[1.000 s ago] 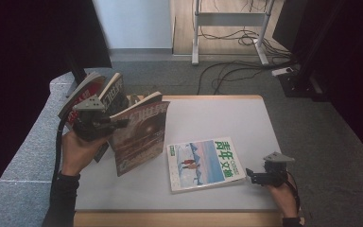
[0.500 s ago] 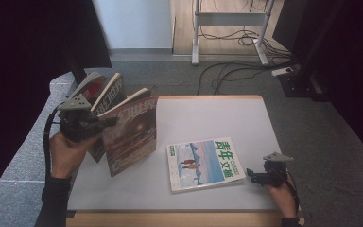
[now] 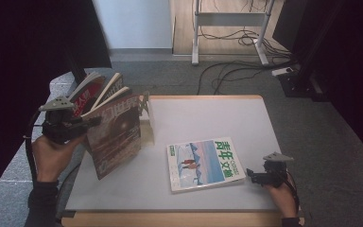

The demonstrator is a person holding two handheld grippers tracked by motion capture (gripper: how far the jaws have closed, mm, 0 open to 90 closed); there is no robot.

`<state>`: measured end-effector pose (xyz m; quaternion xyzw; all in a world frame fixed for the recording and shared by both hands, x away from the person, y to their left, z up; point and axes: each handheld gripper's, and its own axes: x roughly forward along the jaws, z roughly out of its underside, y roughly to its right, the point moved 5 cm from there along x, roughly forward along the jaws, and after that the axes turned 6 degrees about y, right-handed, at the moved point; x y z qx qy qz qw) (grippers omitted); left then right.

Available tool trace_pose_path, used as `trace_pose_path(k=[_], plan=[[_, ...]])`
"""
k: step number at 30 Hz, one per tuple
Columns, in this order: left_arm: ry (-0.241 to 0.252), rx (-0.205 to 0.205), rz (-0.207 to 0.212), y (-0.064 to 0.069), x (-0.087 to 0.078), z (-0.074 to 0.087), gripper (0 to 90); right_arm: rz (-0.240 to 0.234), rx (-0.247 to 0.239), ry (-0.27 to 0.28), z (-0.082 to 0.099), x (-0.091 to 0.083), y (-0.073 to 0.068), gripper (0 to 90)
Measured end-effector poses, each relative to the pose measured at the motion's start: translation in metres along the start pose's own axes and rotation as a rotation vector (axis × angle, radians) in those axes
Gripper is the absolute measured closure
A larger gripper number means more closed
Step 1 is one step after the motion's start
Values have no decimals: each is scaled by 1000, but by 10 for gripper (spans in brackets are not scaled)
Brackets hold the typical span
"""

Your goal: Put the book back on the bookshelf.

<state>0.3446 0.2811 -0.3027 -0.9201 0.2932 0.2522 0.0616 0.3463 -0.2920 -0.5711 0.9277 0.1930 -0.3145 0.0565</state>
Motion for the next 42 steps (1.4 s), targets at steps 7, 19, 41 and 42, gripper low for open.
trace_pose_path(k=[7,19,41,42], plan=[[-4,-28,-55,-12,-8,4,842,0,0,0,0,0,0,29],[0,-65,-138,-27,1,4,842,1,-1,0,0,0,0,29],[63,-65,-178,-29,47,-13,842,-2,-1,-1,0,0,0,29],[67,-61,-181,-29,49,-13,842,-1,-1,-1,0,0,0,29]])
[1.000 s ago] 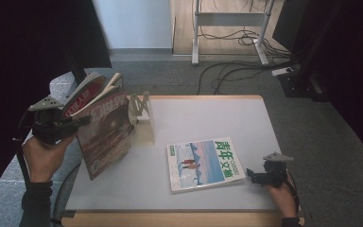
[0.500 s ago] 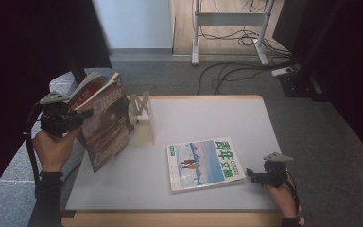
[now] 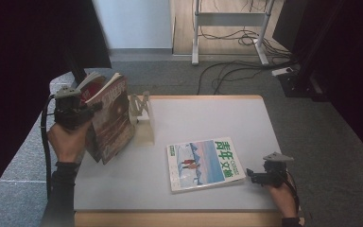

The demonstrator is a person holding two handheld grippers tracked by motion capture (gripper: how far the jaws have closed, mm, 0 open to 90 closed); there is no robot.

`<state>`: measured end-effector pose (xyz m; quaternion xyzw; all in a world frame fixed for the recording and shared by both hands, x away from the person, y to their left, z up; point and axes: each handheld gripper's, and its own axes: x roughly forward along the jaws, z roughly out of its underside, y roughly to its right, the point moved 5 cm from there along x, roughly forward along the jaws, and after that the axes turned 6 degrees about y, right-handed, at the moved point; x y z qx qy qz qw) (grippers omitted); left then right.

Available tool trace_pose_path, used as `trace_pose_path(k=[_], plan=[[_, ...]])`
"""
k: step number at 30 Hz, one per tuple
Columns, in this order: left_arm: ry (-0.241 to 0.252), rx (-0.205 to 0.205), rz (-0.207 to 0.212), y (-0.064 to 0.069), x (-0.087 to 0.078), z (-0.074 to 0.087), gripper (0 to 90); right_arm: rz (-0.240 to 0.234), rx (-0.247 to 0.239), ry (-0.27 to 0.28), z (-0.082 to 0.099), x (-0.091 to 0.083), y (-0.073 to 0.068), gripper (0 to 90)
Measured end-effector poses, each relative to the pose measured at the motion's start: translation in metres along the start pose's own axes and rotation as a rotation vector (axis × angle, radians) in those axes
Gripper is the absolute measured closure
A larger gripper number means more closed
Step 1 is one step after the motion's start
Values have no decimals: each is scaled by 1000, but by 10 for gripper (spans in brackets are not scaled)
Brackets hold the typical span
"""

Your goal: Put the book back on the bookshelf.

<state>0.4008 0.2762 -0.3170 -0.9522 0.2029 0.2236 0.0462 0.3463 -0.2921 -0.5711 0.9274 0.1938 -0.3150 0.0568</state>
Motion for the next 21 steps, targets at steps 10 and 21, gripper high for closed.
trace_pose_path(k=[10,21], plan=[[-33,8,46,3,10,13,838,1,1,0,0,0,0,29],[-154,-14,88,-6,-4,23,828,3,1,1,0,0,0,29]])
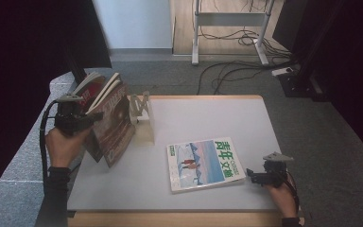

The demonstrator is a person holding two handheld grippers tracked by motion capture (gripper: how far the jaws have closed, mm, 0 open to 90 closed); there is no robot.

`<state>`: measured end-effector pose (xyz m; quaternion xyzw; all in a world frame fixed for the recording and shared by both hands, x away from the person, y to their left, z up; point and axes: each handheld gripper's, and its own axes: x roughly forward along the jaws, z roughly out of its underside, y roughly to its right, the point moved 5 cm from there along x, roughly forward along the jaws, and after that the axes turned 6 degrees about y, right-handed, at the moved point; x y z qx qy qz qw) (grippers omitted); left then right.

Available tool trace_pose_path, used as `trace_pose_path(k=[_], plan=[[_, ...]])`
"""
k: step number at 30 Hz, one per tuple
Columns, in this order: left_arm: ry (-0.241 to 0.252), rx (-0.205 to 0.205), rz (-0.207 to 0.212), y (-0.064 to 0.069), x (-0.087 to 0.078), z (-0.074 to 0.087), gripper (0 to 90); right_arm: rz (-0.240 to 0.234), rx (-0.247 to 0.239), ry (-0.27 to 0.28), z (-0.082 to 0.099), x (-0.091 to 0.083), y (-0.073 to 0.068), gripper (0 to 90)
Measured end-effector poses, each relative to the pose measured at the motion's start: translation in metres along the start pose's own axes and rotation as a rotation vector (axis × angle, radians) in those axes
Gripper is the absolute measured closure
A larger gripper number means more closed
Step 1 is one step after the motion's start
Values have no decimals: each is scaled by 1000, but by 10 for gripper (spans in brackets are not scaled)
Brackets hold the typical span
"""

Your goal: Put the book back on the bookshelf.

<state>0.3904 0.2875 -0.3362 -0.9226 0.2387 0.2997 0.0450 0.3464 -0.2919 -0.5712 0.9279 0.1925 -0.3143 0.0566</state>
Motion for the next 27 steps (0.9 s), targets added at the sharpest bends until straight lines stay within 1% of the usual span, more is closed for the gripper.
trace_pose_path(k=[2,6,7,9,11,13,18,21,25,27], plan=[[-7,-11,11,0,0,1,822,0,0,0,0,0,0,29],[-39,-20,8,0,2,3,804,0,0,0,0,0,0,29],[-44,-16,2,0,2,3,802,0,0,0,0,0,0,29],[-47,-21,5,0,2,3,812,0,0,0,0,0,0,29],[-37,-37,-1,1,2,1,837,0,0,0,0,0,0,29],[-24,-29,-13,1,1,0,842,0,0,0,0,0,0,29],[16,-24,-11,4,2,-4,845,-1,0,0,0,0,0,29],[39,-34,-2,6,6,-8,845,-1,0,-1,0,0,0,29],[83,-37,-25,6,11,-14,845,-3,0,-2,0,0,0,29],[109,-29,-42,6,14,-16,844,-3,0,-2,0,0,0,29]])
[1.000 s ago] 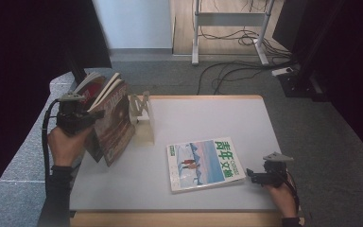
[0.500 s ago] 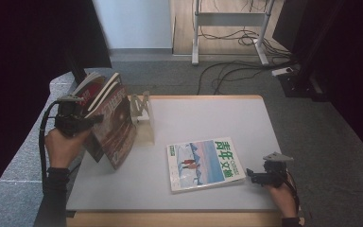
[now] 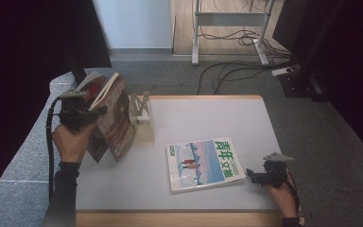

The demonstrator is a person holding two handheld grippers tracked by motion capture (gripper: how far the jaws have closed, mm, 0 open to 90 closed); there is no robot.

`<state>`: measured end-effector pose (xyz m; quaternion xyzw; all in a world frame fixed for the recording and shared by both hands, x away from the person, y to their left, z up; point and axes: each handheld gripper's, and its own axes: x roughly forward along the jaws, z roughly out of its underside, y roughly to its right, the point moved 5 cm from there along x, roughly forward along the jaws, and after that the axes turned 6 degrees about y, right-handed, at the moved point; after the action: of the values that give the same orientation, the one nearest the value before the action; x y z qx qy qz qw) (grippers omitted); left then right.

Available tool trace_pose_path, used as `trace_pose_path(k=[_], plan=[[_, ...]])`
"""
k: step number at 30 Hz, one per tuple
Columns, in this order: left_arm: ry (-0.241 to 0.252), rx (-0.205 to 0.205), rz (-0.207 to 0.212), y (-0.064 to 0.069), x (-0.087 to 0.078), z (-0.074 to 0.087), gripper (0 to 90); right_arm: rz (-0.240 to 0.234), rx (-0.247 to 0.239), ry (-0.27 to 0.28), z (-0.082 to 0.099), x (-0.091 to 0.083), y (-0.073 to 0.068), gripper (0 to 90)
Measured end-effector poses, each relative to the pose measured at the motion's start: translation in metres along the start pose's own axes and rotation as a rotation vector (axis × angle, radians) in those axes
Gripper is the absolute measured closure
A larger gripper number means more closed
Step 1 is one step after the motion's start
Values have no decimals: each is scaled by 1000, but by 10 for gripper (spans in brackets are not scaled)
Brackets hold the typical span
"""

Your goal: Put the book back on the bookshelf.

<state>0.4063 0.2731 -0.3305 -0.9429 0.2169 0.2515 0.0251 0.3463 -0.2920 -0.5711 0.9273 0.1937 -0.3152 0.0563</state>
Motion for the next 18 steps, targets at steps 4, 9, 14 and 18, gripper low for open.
trace_pose_path(k=[4,9,14,18], plan=[[-3,4,-12,2,10,4,843,0,1,1,0,0,0,29],[7,24,-25,5,16,15,841,1,0,2,0,0,0,29],[26,60,-47,3,10,26,821,2,1,2,0,0,0,29],[48,49,-34,4,6,34,686,1,-1,2,0,0,0,29]])
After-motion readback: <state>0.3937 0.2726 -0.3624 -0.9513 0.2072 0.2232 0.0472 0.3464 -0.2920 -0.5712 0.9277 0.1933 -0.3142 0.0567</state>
